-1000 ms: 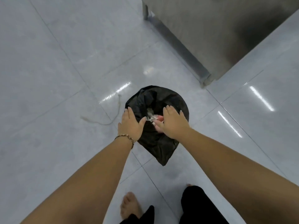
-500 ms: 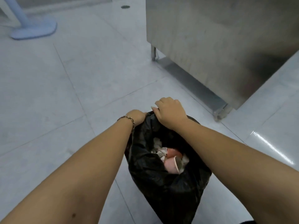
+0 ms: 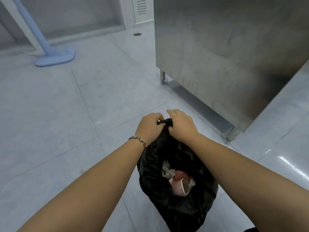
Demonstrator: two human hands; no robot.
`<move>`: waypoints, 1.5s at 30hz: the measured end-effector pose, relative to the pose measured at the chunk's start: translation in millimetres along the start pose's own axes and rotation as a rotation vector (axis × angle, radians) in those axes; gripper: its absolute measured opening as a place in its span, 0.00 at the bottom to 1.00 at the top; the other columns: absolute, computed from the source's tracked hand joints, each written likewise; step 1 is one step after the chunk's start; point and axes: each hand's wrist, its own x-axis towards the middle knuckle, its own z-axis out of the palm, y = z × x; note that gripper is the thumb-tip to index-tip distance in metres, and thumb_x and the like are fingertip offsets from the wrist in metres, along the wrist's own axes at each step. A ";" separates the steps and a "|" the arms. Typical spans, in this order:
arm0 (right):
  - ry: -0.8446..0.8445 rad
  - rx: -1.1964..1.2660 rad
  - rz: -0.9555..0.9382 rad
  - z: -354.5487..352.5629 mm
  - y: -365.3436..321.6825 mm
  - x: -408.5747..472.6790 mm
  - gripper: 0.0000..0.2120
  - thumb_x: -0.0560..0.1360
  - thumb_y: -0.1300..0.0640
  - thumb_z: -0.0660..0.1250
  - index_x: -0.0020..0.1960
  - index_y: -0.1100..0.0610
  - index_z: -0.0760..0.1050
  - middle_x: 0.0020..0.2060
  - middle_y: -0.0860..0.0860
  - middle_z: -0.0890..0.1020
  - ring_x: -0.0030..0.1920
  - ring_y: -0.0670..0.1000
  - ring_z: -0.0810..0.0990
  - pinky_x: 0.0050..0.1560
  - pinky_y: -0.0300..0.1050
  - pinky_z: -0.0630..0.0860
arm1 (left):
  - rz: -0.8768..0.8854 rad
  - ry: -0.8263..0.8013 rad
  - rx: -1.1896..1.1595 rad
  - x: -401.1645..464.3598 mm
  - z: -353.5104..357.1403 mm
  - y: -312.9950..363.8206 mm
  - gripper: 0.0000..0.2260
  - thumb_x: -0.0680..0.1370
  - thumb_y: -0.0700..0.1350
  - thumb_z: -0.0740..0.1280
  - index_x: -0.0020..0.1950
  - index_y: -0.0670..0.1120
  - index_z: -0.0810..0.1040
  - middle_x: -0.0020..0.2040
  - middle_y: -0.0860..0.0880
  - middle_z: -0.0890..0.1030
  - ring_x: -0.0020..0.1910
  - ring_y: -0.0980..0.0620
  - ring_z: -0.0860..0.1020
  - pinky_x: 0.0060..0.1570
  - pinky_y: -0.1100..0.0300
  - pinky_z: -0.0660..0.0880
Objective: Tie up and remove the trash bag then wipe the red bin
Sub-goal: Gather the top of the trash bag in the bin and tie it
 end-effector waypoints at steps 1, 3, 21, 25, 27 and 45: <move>-0.030 0.001 -0.002 -5.1 -0.4 0.9 0.24 0.72 0.60 0.61 0.68 0.55 0.68 0.64 0.54 0.73 0.64 0.57 0.71 0.61 0.52 0.67 | 0.020 -0.004 -0.002 -3.3 -2.5 3.8 0.04 0.75 0.42 0.67 0.47 0.43 0.79 0.48 0.44 0.81 0.48 0.46 0.77 0.47 0.58 0.70; -0.097 -0.011 0.017 -14.6 -3.0 -0.6 0.13 0.72 0.61 0.61 0.55 0.56 0.75 0.53 0.54 0.79 0.56 0.58 0.77 0.50 0.48 0.69 | 0.046 -0.024 0.006 -10.5 -5.8 8.4 0.05 0.75 0.42 0.66 0.49 0.43 0.78 0.47 0.43 0.81 0.48 0.44 0.77 0.46 0.57 0.70; -0.205 0.034 0.171 -50.6 27.4 -89.4 0.28 0.65 0.45 0.69 0.63 0.49 0.68 0.55 0.49 0.75 0.56 0.54 0.76 0.54 0.51 0.75 | -0.338 -0.448 0.048 -78.1 -61.7 -17.0 0.13 0.72 0.53 0.69 0.46 0.44 0.81 0.42 0.46 0.83 0.42 0.49 0.80 0.43 0.56 0.75; -0.260 0.037 0.311 -34.3 50.8 -92.4 0.06 0.72 0.52 0.65 0.44 0.55 0.73 0.43 0.52 0.82 0.44 0.54 0.79 0.40 0.46 0.76 | -0.333 -0.332 0.160 -103.9 -74.5 7.7 0.11 0.72 0.52 0.70 0.50 0.49 0.77 0.46 0.50 0.81 0.45 0.52 0.79 0.41 0.60 0.74; -0.214 -0.054 0.309 -37.2 47.0 -92.5 0.10 0.73 0.58 0.61 0.33 0.56 0.68 0.33 0.52 0.76 0.38 0.56 0.76 0.30 0.43 0.68 | -0.245 -0.146 0.189 -114.9 -75.5 23.0 0.12 0.73 0.51 0.69 0.55 0.52 0.74 0.48 0.52 0.81 0.46 0.52 0.79 0.45 0.59 0.76; -0.175 0.015 0.203 -92.0 -13.6 -157.2 0.32 0.62 0.28 0.67 0.57 0.48 0.70 0.51 0.45 0.73 0.51 0.48 0.75 0.48 0.42 0.74 | 0.120 0.025 0.086 -65.0 -50.1 65.0 0.07 0.76 0.45 0.66 0.48 0.46 0.83 0.49 0.50 0.79 0.50 0.50 0.77 0.53 0.54 0.74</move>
